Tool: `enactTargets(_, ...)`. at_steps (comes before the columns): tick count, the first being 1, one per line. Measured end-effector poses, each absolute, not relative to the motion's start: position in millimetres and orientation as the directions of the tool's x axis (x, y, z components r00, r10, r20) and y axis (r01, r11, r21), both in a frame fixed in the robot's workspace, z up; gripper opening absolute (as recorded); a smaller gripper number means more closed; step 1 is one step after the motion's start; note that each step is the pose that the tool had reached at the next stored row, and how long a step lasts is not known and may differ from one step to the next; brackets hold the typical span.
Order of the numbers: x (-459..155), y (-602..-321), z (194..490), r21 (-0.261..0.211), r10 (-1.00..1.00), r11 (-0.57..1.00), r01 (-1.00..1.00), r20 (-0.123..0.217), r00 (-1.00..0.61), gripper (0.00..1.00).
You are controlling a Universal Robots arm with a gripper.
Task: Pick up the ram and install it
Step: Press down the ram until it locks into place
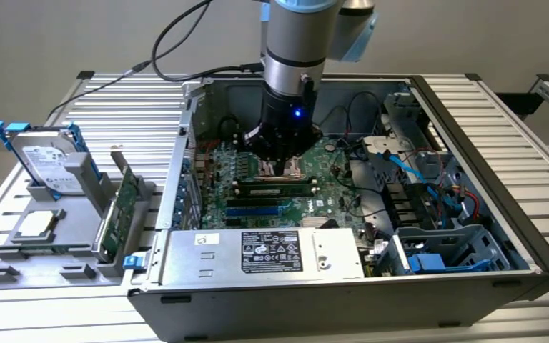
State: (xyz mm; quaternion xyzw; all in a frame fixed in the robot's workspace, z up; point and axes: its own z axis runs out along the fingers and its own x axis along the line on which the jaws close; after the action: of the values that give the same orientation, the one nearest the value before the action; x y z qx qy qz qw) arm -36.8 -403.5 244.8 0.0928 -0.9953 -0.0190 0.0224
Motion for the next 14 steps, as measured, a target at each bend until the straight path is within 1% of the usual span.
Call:
enactTargets(9,-36.8,-403.4,244.0,0.042,-0.051,0.998,-0.050,0.038,-0.998,0.11)
enactTargets(14,-36.9,-407.6,244.0,0.042,-0.037,0.999,-0.035,0.037,-0.999,0.11)
